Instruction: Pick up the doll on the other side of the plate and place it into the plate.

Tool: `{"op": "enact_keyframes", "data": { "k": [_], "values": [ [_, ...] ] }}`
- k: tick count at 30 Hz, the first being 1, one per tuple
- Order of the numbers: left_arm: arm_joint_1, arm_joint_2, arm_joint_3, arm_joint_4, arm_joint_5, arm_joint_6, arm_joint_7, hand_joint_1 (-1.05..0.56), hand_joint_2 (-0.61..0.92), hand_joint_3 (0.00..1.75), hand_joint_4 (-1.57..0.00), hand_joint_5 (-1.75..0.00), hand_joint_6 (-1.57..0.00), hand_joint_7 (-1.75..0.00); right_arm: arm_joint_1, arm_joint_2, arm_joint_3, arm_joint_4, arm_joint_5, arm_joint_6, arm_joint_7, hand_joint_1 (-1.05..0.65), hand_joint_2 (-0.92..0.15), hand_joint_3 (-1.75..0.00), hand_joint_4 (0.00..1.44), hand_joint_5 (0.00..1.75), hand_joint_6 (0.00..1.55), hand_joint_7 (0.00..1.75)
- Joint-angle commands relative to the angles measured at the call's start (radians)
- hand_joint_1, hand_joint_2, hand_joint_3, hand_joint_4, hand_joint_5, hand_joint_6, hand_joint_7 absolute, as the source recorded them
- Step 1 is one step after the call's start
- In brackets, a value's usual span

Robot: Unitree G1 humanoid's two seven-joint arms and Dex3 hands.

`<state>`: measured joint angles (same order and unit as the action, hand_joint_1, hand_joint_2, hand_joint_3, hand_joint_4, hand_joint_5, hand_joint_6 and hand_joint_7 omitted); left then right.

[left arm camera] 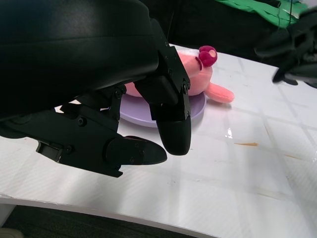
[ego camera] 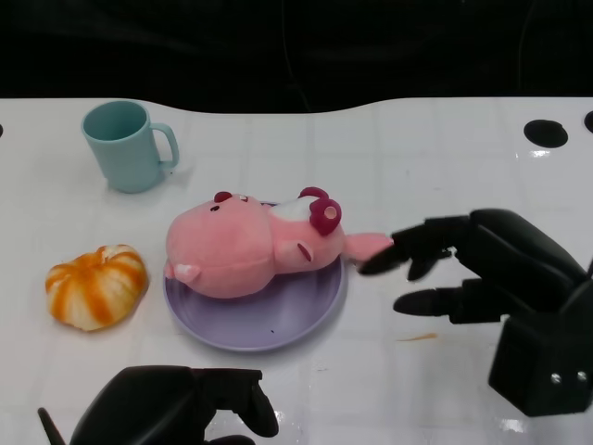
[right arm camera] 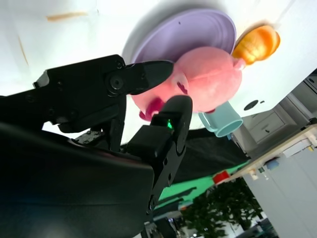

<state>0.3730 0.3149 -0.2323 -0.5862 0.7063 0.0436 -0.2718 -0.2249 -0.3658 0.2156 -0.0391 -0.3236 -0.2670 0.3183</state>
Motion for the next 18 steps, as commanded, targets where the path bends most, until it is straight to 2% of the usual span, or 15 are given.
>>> {"op": "enact_keyframes", "data": {
  "k": [1, 3, 5, 8, 12, 18],
  "values": [
    [0.004, 0.015, 0.012, -0.003, -0.010, 0.004, -0.008, -0.27, 0.92, 0.32, -0.69, -1.54, -0.78, -0.83, 0.043, -0.030, -0.036, -0.033, 0.043, -0.003, 0.019, -0.13, -0.69, -0.49, 0.76, 1.37, 0.90, 0.76],
    [0.006, 0.016, 0.012, -0.003, -0.011, 0.002, -0.007, -0.27, 0.92, 0.32, -0.69, -1.54, -0.78, -0.83, 0.078, -0.046, -0.051, -0.064, 0.055, -0.007, 0.029, -0.09, -0.51, -0.92, 0.79, 1.53, 0.89, 0.91],
    [0.011, 0.017, 0.010, -0.006, -0.011, 0.002, -0.008, -0.28, 0.92, 0.32, -0.68, -1.54, -0.78, -0.83, 0.115, -0.069, -0.063, -0.119, 0.053, 0.019, 0.050, -0.04, -0.43, -1.16, 0.83, 1.65, 0.90, 1.03],
    [0.021, 0.019, 0.007, -0.010, -0.007, -0.002, -0.006, -0.29, 0.92, 0.34, -0.67, -1.53, -0.78, -0.85, 0.175, -0.093, -0.091, -0.197, 0.089, 0.054, 0.088, 0.03, -0.35, -1.35, 0.92, 1.66, 0.91, 1.22],
    [0.030, 0.024, 0.011, -0.010, -0.008, -0.013, 0.001, -0.28, 0.92, 0.34, -0.68, -1.54, -0.77, -0.85, 0.241, -0.094, -0.124, -0.262, 0.137, 0.083, 0.102, 0.04, -0.30, -1.41, 0.94, 1.73, 0.86, 1.35],
    [0.035, 0.029, 0.026, 0.001, -0.022, -0.033, 0.009, -0.26, 0.92, 0.32, -0.67, -1.59, -0.77, -0.85, 0.280, -0.073, -0.129, -0.259, 0.123, 0.107, 0.073, 0.04, -0.32, -1.37, 0.91, 1.75, 0.76, 1.51]
  ]
}}
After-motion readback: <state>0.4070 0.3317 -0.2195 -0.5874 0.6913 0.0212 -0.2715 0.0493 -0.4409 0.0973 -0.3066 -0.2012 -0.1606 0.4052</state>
